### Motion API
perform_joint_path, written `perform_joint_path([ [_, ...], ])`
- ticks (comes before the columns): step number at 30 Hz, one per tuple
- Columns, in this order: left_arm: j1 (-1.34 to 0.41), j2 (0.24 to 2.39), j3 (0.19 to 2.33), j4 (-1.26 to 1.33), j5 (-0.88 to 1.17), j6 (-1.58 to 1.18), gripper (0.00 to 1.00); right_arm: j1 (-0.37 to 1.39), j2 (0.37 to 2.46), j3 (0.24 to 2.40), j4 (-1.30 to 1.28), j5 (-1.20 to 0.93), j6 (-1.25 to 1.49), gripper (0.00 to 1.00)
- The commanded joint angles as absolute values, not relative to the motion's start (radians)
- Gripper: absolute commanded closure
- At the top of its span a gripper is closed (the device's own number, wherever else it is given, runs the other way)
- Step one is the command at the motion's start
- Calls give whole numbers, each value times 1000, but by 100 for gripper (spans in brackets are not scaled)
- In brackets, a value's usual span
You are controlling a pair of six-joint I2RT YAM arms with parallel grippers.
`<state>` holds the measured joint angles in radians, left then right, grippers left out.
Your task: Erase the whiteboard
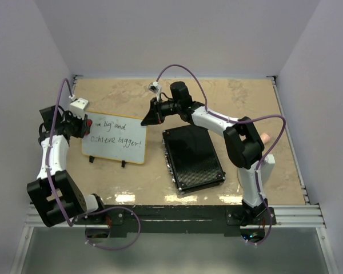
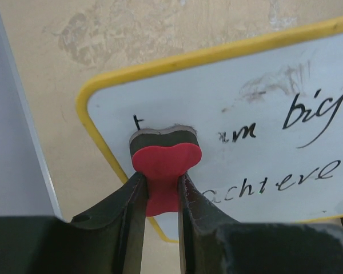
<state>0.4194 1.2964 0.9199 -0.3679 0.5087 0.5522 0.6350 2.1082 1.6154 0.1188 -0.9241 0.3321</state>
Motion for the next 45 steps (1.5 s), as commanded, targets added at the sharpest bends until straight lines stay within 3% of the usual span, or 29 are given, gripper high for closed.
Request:
perform_joint_path([
  [1,420,1284,873,-416,506,592,100,657,2109,1626,126,-937,287,100],
  [6,451,1298,940,-396,520,554,100,655,2108,1624,126,-936,284,100],
  [13,492,1445,1198,-426,522,528,100,657,2108,1626,124,-937,281,100],
  [30,442,1316,973,-506,511,574,100,663,2108,1640,112,-937,262,100],
  [38,466,1425,1204,-499,439,453,100,667,2105,1618,112,-934,247,100],
  [45,428,1453,1226,-494,437,446,100,667,2100,1614,112,-933,247,100],
])
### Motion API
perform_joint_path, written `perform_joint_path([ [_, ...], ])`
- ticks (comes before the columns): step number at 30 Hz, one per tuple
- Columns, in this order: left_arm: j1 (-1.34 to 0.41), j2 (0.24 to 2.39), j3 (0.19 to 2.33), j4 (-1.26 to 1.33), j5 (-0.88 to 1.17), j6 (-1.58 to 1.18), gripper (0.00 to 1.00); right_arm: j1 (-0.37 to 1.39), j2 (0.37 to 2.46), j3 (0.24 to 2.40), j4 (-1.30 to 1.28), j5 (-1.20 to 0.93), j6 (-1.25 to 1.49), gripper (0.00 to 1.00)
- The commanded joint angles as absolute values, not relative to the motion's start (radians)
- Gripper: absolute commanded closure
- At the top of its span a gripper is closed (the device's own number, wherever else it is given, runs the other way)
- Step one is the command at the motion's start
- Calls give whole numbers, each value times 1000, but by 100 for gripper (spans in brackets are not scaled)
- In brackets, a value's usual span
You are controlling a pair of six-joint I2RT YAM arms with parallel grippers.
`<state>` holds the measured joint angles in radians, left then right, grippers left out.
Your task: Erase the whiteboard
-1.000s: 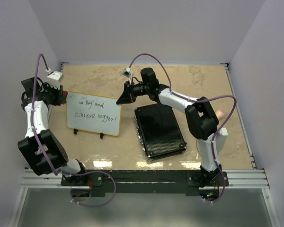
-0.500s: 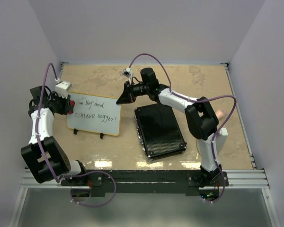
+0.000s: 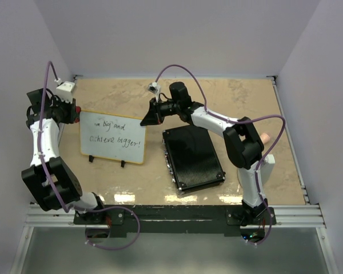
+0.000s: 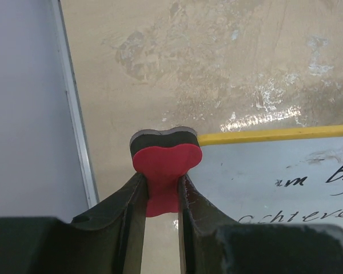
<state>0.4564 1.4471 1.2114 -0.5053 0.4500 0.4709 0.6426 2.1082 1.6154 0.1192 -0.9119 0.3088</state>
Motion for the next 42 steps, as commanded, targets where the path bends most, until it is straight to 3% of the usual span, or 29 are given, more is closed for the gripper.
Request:
perform_joint_path([
  [1,414,1441,1182,-491,436,456,100,666,2102,1615,113,-933,250,100],
  [9,336,1332,971,-471,420,448,100,667,2105,1615,117,-939,255,100],
  [21,411,1333,1022,-359,482,411,100,669,2114,1629,121,-940,268,100],
  [33,189,1279,927,-339,488,339,100,672,2109,1625,126,-937,272,100],
  [37,210,1278,934,-333,445,353,100,673,2112,1625,126,-936,273,100],
  [42,385,1322,982,-299,479,370,100,673,2112,1626,121,-937,275,100],
])
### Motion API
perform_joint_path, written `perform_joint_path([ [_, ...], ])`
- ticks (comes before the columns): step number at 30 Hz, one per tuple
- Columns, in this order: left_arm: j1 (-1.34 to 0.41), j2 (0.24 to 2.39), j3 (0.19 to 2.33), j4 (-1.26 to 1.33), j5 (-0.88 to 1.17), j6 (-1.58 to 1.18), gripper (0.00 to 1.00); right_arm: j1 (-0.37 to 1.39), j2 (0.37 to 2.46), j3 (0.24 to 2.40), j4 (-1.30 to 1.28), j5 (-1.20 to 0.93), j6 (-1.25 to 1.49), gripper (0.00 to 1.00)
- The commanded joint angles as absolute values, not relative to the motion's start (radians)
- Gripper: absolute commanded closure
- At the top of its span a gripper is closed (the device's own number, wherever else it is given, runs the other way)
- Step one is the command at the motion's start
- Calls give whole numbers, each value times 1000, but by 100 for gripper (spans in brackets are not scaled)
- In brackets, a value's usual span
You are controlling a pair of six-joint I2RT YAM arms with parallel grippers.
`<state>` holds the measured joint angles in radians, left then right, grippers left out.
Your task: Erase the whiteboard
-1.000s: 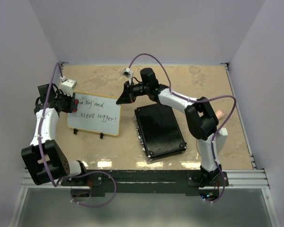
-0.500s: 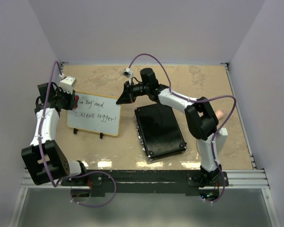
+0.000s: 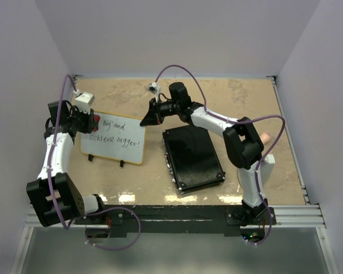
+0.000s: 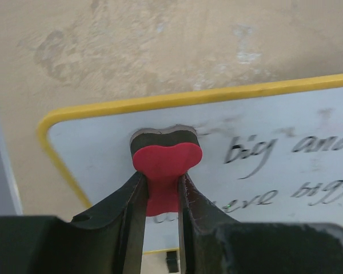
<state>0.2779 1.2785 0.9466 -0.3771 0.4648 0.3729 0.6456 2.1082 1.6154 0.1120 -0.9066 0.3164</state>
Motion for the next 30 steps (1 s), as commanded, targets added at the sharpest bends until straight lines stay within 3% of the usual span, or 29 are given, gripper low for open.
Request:
perform_joint_path([
  [1,406,1334,983,-296,483,380,100,673,2112,1626,120,-937,275,100],
  [6,425,1309,936,-265,529,430,100,675,2115,1638,114,-937,275,100],
  [19,157,1198,805,-229,535,331,100,673,2114,1660,57,-940,262,100],
  [30,330,1249,925,-249,471,415,100,672,2118,1689,3,-950,244,100],
])
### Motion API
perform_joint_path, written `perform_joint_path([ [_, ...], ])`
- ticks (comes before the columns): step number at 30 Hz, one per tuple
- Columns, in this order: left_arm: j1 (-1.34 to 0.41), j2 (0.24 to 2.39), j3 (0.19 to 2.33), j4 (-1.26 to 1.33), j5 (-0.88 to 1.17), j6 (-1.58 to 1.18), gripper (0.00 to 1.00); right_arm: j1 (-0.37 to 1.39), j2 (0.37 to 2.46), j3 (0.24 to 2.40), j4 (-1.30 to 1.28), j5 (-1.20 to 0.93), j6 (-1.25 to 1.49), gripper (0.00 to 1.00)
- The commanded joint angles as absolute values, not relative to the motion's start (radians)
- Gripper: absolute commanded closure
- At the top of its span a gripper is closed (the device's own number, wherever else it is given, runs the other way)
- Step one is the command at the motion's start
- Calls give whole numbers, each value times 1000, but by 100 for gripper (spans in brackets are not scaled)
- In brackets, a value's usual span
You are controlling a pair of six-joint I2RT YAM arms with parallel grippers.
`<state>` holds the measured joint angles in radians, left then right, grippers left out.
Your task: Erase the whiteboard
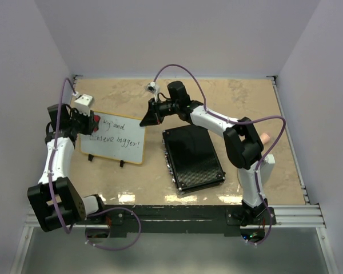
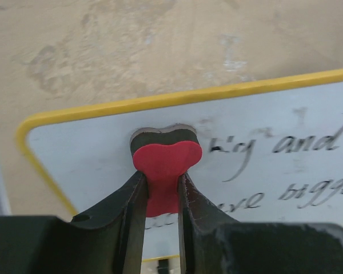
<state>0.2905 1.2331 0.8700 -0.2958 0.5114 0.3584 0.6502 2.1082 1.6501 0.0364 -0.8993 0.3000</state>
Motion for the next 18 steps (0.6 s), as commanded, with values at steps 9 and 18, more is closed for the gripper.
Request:
perform_joint_path([
  [9,134,1207,851,-252,459,378,100,672,2126,1698,-32,-946,245,100],
  [18,50,1256,897,-330,354,299,100,672,2121,1695,-44,-943,233,100],
])
